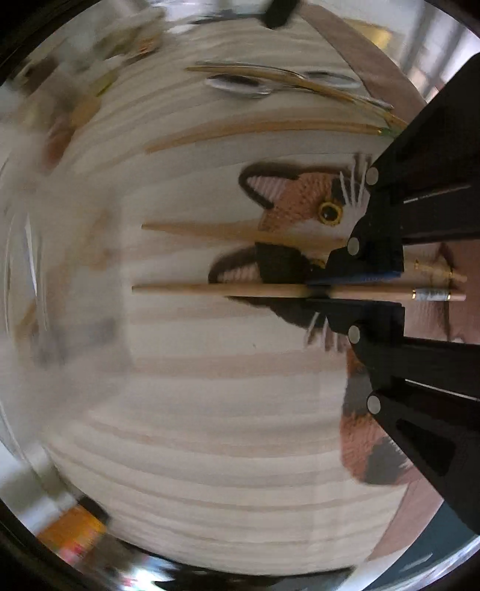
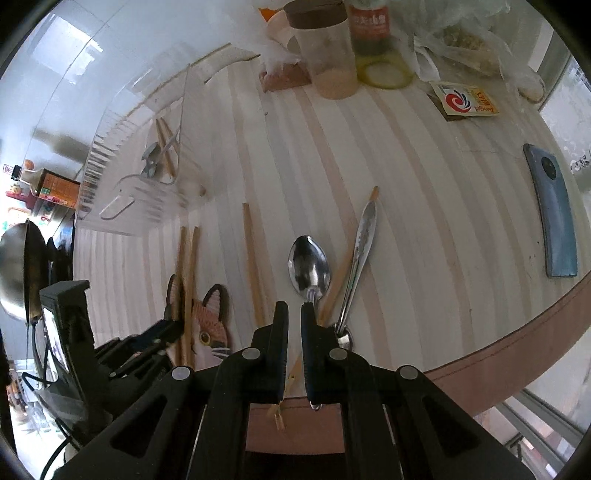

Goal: Organize utensils
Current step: 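Grasp a wooden chopstick from the mat with the left gripper, then grasp another wooden chopstick with the right gripper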

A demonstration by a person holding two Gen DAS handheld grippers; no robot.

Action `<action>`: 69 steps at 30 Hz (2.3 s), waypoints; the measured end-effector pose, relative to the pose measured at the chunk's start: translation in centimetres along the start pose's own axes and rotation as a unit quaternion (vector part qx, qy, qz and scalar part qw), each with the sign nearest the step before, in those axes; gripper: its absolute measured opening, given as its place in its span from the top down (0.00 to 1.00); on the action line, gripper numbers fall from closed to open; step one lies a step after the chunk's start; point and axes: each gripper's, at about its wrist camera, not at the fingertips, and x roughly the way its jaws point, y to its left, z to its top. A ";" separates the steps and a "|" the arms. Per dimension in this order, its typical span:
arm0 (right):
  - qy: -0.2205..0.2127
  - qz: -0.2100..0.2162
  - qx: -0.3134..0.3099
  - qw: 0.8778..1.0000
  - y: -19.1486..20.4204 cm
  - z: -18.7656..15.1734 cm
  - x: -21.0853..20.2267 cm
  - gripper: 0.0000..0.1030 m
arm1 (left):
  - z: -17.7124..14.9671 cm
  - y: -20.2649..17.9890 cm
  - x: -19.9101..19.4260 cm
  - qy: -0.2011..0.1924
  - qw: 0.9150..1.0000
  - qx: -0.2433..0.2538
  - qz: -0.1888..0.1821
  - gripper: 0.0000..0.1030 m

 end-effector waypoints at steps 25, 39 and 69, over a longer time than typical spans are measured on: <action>0.069 -0.117 -0.166 0.977 8.7 -3.3 9.8 1.00 | -2.0 3.4 -0.1 0.011 0.998 -0.063 0.020 0.94; 0.079 -0.031 -0.107 0.991 8.2 -1.8 9.3 0.88 | -1.0 3.1 -0.1 0.014 0.999 -0.048 0.017 0.94; 0.083 -0.139 -0.180 0.970 9.0 -4.1 10.5 0.93 | -1.2 2.5 0.2 0.009 0.999 -0.027 0.031 0.96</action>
